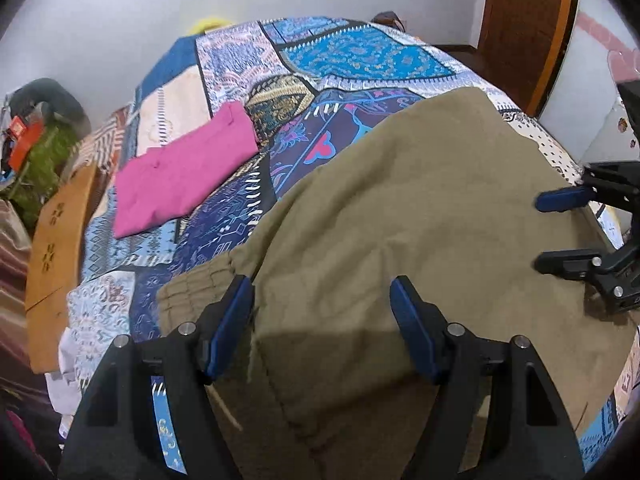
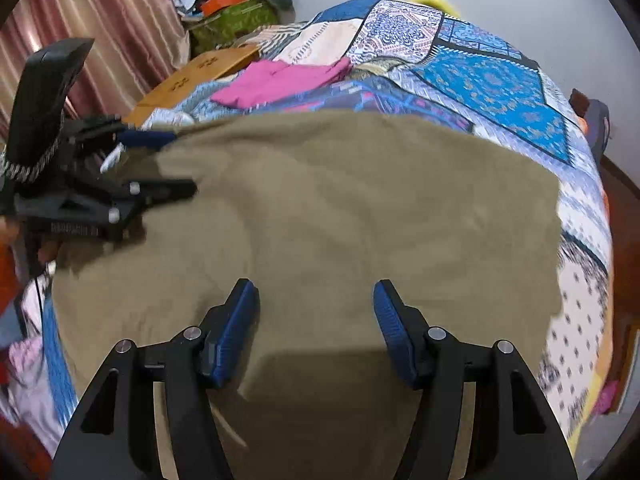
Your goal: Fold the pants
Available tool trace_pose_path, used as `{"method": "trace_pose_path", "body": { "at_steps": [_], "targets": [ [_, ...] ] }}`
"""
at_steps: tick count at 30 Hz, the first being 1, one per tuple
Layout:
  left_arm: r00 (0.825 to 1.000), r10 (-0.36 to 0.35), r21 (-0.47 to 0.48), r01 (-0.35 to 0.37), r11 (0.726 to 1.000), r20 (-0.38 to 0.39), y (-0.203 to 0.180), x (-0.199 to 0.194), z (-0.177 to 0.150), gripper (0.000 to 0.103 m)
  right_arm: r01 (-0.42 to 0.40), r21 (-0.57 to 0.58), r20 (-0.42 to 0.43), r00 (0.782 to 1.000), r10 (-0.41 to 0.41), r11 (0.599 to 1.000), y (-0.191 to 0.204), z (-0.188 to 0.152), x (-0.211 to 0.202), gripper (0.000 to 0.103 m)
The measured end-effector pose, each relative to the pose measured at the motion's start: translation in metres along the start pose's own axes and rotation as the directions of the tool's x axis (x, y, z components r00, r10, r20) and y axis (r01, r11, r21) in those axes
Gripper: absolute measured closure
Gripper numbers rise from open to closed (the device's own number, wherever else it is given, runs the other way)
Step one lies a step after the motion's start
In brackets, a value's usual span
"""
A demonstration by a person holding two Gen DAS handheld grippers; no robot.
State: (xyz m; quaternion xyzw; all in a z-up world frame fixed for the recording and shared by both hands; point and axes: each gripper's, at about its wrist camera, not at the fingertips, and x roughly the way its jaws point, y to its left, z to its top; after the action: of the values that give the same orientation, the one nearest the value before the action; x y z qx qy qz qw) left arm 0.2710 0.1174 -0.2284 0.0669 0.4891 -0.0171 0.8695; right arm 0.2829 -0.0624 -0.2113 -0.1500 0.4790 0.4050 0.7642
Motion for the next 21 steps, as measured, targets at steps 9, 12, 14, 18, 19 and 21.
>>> {"method": "trace_pose_path", "body": {
  "at_steps": [9, 12, 14, 18, 19, 21],
  "targets": [
    [0.999, -0.003, -0.106, 0.007, 0.994, 0.036, 0.011, -0.037, -0.037, 0.028, 0.051, 0.097, 0.041, 0.998, -0.056, 0.994, -0.007, -0.039, -0.032, 0.045],
    [0.998, 0.034, -0.135, -0.028, 0.991, 0.045, 0.016, -0.055, -0.049, 0.028, 0.072, 0.117, 0.048, 0.996, -0.078, 0.990, -0.005, -0.049, -0.041, 0.044],
    [0.995, 0.083, -0.160, -0.072, 0.984, 0.063, 0.022, -0.070, -0.056, 0.027, 0.102, 0.126, 0.074, 0.991, -0.112, 0.987, -0.003, -0.053, -0.050, 0.044],
    [0.988, 0.107, -0.244, -0.077, 0.967, 0.112, 0.036, -0.100, -0.066, 0.019, 0.138, 0.128, 0.145, 0.977, -0.156, 0.982, 0.006, -0.053, -0.071, 0.044],
    [0.986, 0.109, -0.267, -0.071, 0.961, 0.130, 0.038, -0.107, -0.069, 0.018, 0.145, 0.123, 0.169, 0.972, -0.164, 0.982, 0.010, -0.051, -0.078, 0.044],
    [0.982, 0.098, -0.301, -0.045, 0.952, 0.161, 0.039, -0.119, -0.074, 0.015, 0.157, 0.113, 0.214, 0.960, -0.178, 0.981, 0.018, -0.047, -0.089, 0.044]
  ]
}}
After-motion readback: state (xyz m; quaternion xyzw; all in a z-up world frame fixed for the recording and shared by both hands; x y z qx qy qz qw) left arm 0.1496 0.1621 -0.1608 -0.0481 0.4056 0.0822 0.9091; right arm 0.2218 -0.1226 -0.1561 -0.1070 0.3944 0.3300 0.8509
